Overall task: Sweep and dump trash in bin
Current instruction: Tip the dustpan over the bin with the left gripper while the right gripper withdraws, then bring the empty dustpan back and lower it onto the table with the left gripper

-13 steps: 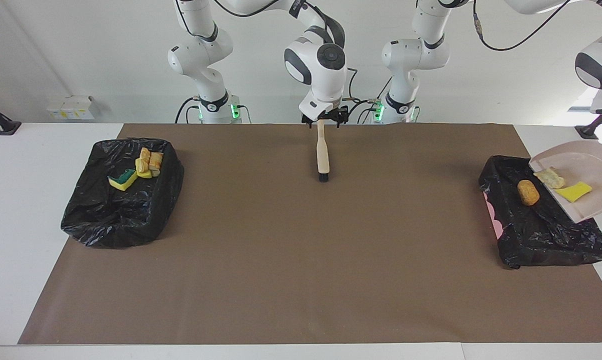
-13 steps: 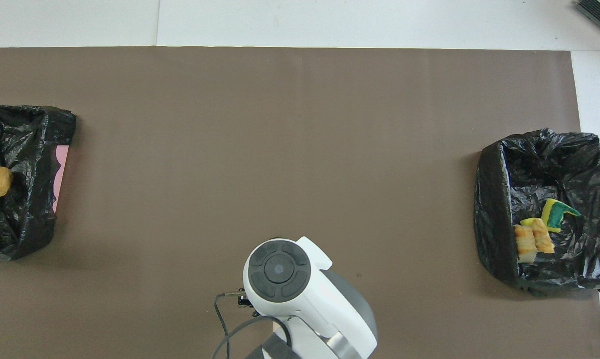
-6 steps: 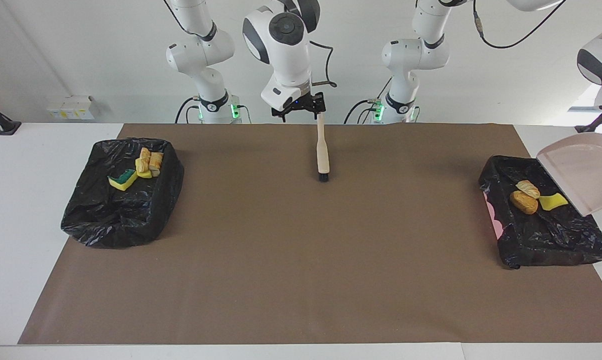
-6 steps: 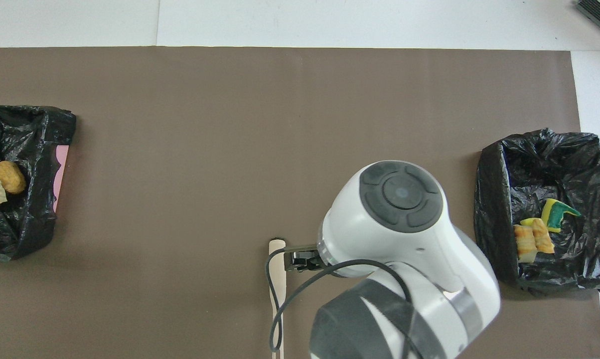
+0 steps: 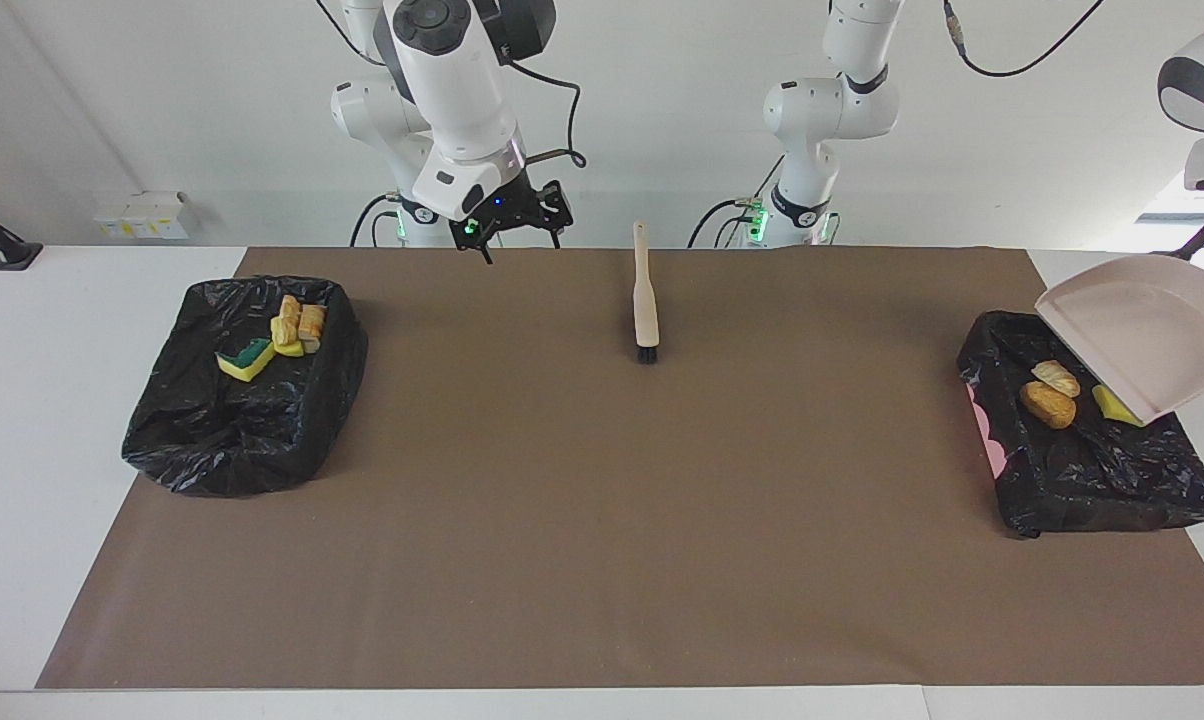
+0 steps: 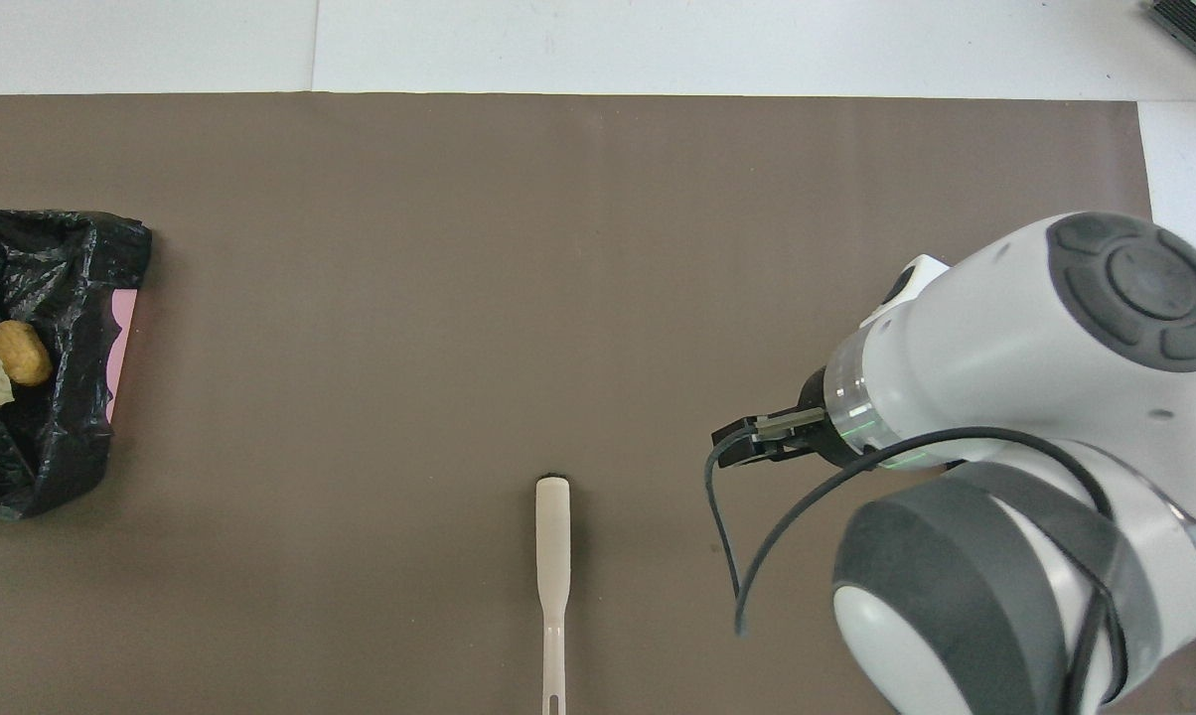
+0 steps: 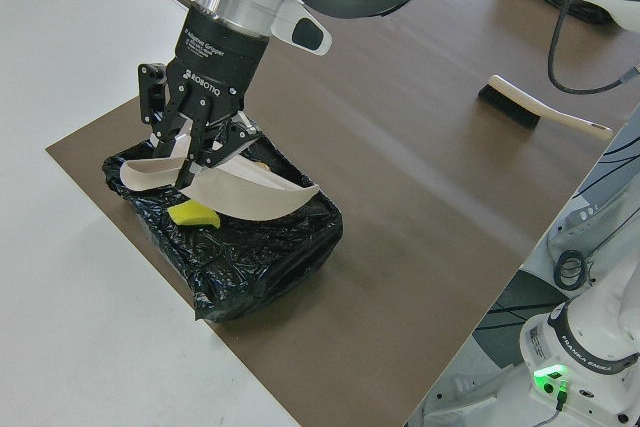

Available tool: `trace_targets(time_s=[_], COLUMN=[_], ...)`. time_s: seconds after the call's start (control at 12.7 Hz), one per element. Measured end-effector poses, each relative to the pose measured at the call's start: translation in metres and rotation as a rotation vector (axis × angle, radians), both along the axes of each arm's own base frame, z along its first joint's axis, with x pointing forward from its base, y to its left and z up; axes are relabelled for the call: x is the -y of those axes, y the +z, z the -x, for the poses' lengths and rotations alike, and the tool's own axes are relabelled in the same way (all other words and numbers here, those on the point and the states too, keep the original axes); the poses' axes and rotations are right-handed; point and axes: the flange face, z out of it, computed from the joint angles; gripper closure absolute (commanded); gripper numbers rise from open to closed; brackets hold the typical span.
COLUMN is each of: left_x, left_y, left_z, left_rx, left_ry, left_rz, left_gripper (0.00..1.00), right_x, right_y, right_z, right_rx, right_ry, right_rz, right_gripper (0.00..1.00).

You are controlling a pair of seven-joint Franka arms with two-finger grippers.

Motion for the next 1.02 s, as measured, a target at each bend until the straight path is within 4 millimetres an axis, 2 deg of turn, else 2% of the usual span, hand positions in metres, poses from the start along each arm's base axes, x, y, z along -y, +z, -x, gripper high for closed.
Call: trace_targets(time_s=[0.16, 0.31, 0.47, 0.79, 0.94, 1.02], left_x=[0.018, 0.057, 0.107, 0.207, 0.265, 0.300], left_y=[-0.016, -0.029, -0.047, -0.093, -0.112, -0.123], left_z=[0.001, -0.008, -0.019, -0.027, -0.028, -0.029], left_rx=[0.032, 0.074, 0.115, 0.160, 0.179, 0.194], left_ry=[0.089, 0.195, 0.312, 0.553, 0.642, 0.678], left_rz=[0.062, 0.128, 0.191, 0.278, 0.289, 0.289], left_gripper=[1.00, 1.00, 1.00, 1.00, 1.00, 1.00], right_x=[0.041, 0.083, 0.121, 0.166, 0.201, 0.220], right_y=[0.007, 0.013, 0.015, 0.025, 0.036, 0.043], right_z=[-0.013, -0.025, -0.033, -0.041, -0.043, -0.043], right_rx=[0.027, 0.055, 0.073, 0.119, 0.133, 0.123], right_ry=[0.011, 0.055, 0.065, 0.039, -0.026, -0.060], right_rz=[-0.008, -0.018, 0.007, 0.158, 0.168, 0.170], right_gripper=[0.00, 0.00, 0.00, 0.00, 0.00, 0.00])
